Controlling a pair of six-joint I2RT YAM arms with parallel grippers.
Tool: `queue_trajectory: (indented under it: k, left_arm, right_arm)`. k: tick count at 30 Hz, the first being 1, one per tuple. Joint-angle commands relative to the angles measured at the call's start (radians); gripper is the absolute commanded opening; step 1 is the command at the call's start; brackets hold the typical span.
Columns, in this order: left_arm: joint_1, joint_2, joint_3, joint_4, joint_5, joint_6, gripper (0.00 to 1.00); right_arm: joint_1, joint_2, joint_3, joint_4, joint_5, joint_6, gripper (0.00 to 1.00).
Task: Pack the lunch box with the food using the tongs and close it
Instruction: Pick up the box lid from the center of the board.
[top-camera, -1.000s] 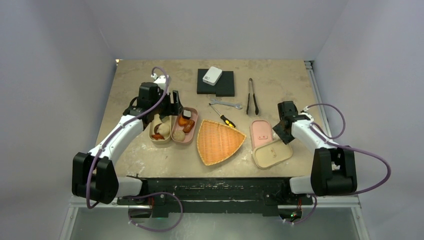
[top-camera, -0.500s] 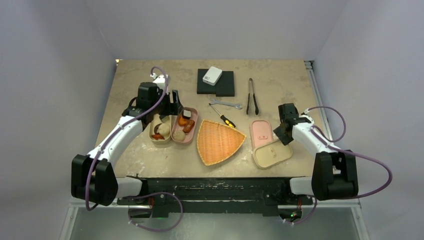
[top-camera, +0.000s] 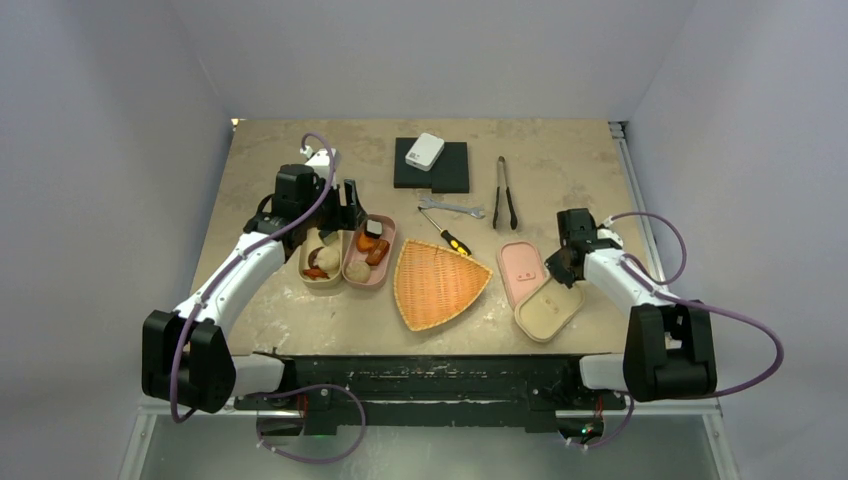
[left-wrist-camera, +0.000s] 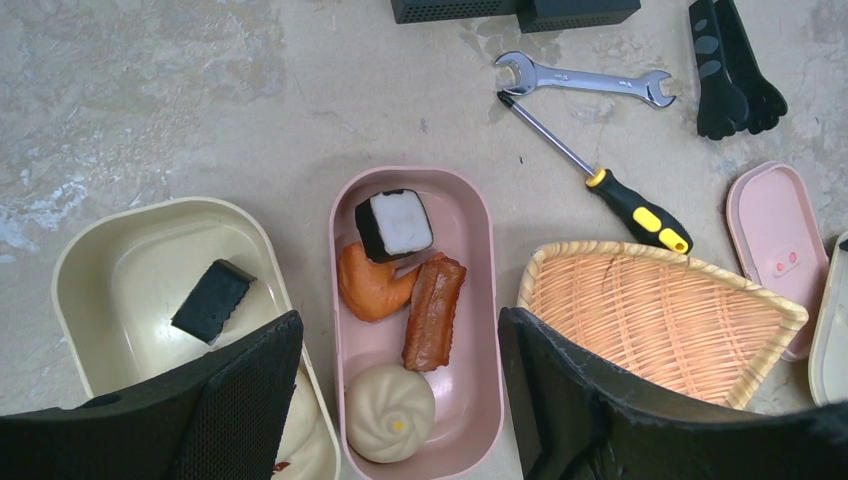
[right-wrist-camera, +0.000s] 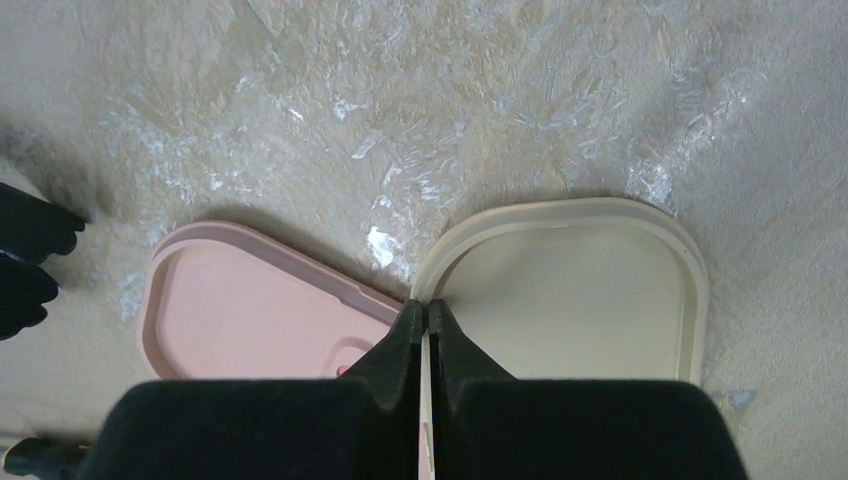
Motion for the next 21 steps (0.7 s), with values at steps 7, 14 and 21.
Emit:
queue_trajectory:
  k: [7,14,21]
  left_arm:
    - [-0.019,-0.054,-0.005,0.066,0.098,0.005,0.7]
    - [-0.064,-0.081,-0.03,0.149,0.269,0.016,0.7]
    - [-0.104,-0.048,-0.064,0.35,0.575,-0.088,0.7]
  right_arm:
    - [-0.001,-0.258,0.049,0.044,-0.082,-0.049,0.0]
    - [0.0,-0.443,0.071,0.196,-0.182,-0.188,0.0]
    - [0.002,-0.507,0.072,0.554,-0.528,-0.301,0.0]
